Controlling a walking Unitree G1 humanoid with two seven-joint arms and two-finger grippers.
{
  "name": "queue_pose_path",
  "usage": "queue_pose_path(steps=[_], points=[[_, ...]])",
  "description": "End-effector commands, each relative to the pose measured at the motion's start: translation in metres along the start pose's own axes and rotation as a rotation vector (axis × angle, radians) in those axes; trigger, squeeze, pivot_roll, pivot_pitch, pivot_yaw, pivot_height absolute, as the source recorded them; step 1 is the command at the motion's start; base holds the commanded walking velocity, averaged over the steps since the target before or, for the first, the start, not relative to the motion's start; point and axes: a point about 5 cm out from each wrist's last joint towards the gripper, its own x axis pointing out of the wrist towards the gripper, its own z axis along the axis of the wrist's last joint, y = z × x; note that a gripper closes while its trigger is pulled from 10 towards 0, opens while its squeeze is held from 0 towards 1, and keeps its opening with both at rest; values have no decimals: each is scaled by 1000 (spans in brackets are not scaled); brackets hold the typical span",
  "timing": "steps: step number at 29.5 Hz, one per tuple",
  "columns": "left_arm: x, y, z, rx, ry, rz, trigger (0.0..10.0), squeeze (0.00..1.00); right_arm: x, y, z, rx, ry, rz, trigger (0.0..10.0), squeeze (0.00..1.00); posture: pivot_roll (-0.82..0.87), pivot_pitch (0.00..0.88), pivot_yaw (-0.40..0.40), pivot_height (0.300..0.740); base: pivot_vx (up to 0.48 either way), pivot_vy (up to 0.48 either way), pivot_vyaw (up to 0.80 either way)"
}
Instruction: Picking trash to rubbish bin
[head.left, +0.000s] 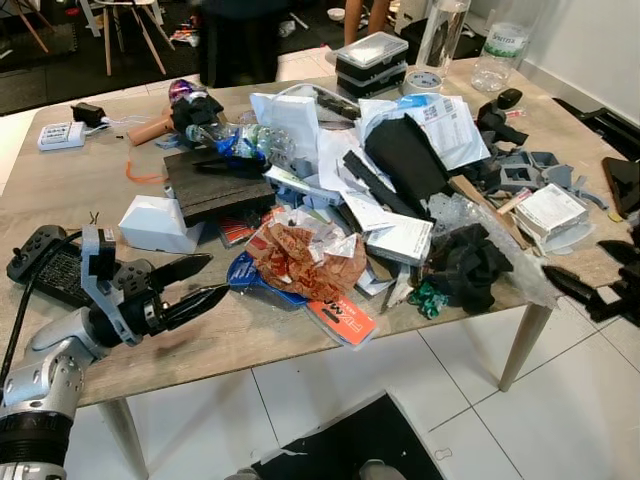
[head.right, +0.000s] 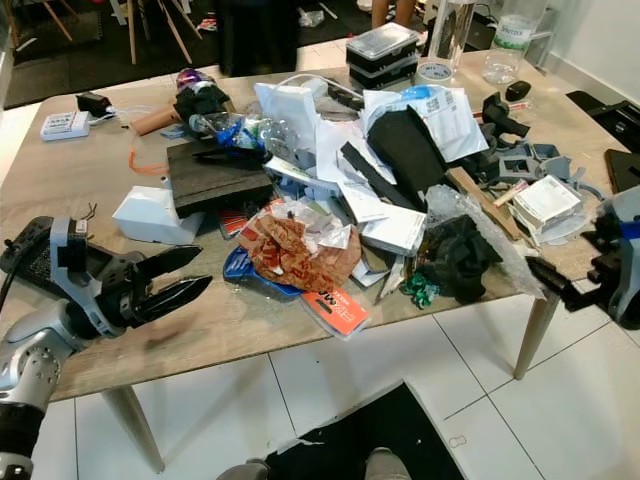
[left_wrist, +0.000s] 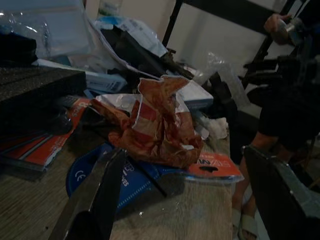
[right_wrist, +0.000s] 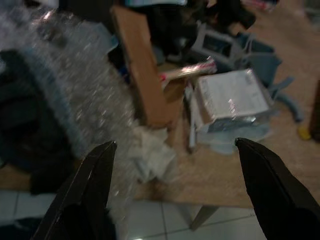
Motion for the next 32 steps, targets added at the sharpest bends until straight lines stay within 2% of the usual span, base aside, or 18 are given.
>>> queue_pose_path(steps=[1, 10, 17, 21, 26, 28, 32], points=[[-3, -2, -2, -8, 8, -2, 10000, 0, 3, 3, -7, 1, 16, 2, 10000, 0, -112, 160, 37, 740, 0, 0, 0], [-5, -2, -1, -2, 8, 3, 10000, 0, 12, 2, -16, -27, 32, -48, 10000, 0, -107, 158, 39, 740, 0, 0, 0], [-7, -1, 2, 9, 17, 7, 10000, 0, 26, 16, -22, 8, 6, -4, 10000, 0, -103, 156, 41, 740, 0, 0, 0], [-8, -1, 2, 8, 27, 9, 10000, 0, 27, 21, -14, 14, -57, 22, 10000, 0, -96, 153, 40, 740, 0, 0, 0], [-10, -2, 1, 3, 31, 6, 10000, 0, 24, 14, 12, -1, -191, -11, 10000, 0, -96, 154, 43, 740, 0, 0, 0], [-10, -2, 0, 0, 32, 3, 10000, 0, 21, 20, 24, -6, -244, 34, 10000, 0, -95, 157, 44, 740, 0, 0, 0], [-9, -3, 0, -2, 32, -1, 10000, 0, 18, 31, 32, 4, -275, 122, 10000, 0, -95, 157, 44, 740, 0, 0, 0]])
